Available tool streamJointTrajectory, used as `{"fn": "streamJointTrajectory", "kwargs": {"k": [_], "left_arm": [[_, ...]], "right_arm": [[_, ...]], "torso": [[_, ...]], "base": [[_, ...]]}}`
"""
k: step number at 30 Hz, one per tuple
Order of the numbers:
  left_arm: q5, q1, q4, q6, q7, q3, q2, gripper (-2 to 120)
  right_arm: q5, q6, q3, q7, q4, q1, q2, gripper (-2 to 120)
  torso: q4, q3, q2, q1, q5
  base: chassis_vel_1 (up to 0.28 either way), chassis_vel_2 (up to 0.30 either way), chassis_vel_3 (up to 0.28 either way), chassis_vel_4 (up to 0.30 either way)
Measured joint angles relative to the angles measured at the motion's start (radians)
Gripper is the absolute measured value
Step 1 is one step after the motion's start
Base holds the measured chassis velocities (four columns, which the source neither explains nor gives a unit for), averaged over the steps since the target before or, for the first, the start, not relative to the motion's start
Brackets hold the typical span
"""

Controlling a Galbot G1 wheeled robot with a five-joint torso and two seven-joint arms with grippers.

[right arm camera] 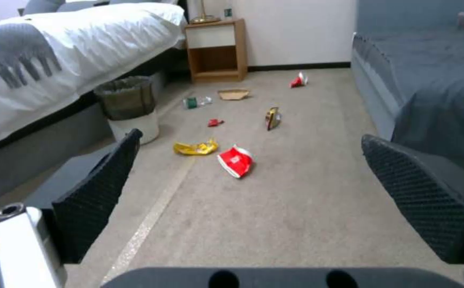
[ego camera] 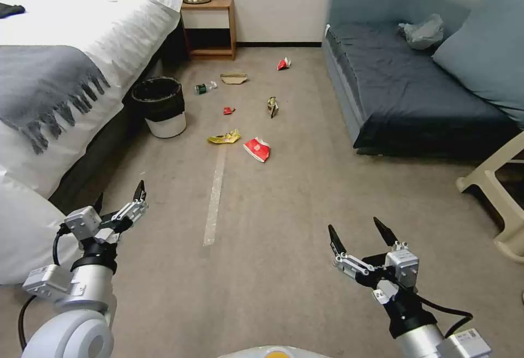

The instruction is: Pick up the trash can from the floor.

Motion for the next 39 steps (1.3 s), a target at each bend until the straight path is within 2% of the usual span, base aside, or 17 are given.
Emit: {"fn": "streamJointTrajectory", "kwargs": {"k": [39], "left_arm": [[-0.011, -0.043, 0.044, 0.024, -0.001, 0.005, 0.012, 100]], "right_arm": [[0.011, -0.020, 0.010, -0.015, -0.046, 0.060, -0.001, 100]], "torso": [[0.0000, 0.000, 0.000, 0.000, 0.0001]], "base": [[0.026, 0.025, 0.021, 0.024]]}}
